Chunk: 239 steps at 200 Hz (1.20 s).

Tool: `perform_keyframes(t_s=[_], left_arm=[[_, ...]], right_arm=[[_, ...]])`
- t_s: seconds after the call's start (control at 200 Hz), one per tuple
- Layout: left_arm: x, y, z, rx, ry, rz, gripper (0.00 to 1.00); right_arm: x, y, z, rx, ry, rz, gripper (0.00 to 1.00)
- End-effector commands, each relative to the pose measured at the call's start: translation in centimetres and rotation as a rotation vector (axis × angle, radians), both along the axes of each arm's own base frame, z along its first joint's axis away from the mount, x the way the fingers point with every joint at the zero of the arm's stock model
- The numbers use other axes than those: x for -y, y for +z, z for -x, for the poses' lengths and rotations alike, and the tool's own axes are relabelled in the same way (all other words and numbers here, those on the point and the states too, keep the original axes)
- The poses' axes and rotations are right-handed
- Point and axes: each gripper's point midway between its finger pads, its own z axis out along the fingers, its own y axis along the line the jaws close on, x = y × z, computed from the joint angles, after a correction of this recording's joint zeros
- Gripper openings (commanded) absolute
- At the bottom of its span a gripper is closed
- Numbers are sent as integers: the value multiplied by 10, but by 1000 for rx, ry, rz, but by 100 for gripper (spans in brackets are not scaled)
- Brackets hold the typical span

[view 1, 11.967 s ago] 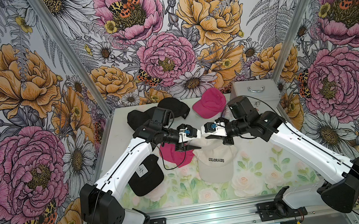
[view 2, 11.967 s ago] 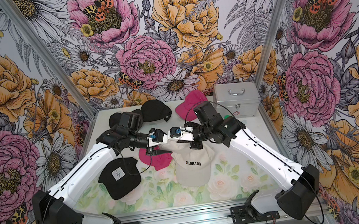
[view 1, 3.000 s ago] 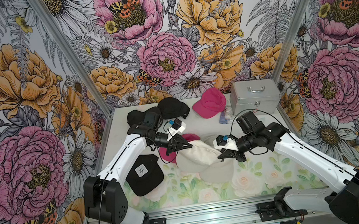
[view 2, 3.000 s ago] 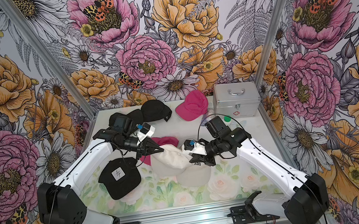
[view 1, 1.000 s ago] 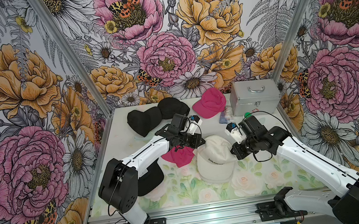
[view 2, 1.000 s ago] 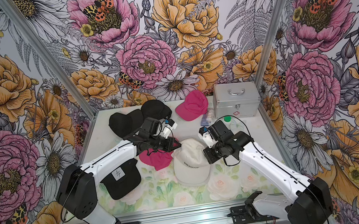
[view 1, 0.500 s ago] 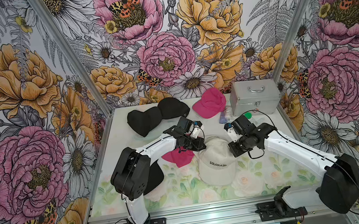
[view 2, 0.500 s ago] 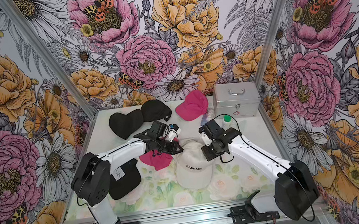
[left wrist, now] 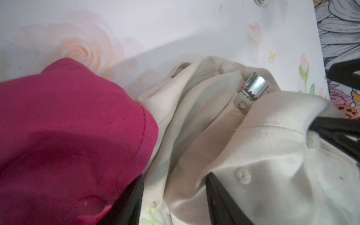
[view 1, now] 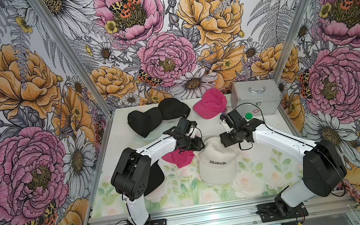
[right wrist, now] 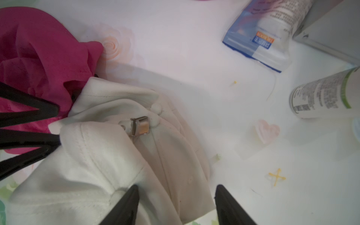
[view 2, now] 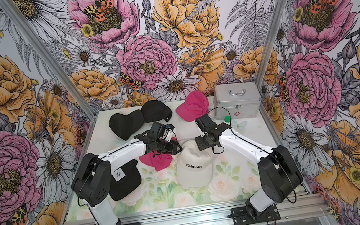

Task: Stack the baseball caps by color
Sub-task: Place the baseball cap on the baseball cap, then move the baseball cap to the center of the board.

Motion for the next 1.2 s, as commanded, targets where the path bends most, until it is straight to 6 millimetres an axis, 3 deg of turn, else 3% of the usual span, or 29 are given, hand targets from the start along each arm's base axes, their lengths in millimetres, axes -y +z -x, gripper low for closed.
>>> perform_keyframes(t_s=[0.0,0.105,0.185,0.295,0.39,0.51,0.585,0.67,0.815,0.935,1.03,1.095,1.19], left_arm=[[-19,37,-10,149,133,-45,69],[-37,53,-6,225,237,-78,82],[-36,67,6,273,259,-50,99],[-13,80,30,288,188,33,99],[22,84,59,255,51,123,99],[50,64,87,188,-46,134,99],[55,47,90,154,-29,121,99],[52,33,81,144,16,151,99],[44,25,56,125,103,253,99],[37,14,52,142,111,216,99],[32,-10,54,101,115,177,99],[33,-23,56,71,111,158,99],[36,-25,58,65,105,161,99]], right_arm=[[1,35,-16,169,-72,-50,99],[15,45,-7,203,-165,-74,99],[24,54,10,212,-241,-140,99],[34,66,41,225,-276,-239,99],[25,66,72,183,-222,-369,99],[9,47,100,59,-193,-487,99],[1,31,108,7,-190,-481,99],[-11,26,104,10,-159,-435,99],[-37,18,78,38,-116,-406,98],[-36,-5,53,71,-164,-325,97],[-43,-18,38,70,-149,-279,97],[-45,-22,30,65,-150,-254,96],[-38,-22,22,84,-191,-238,96]])
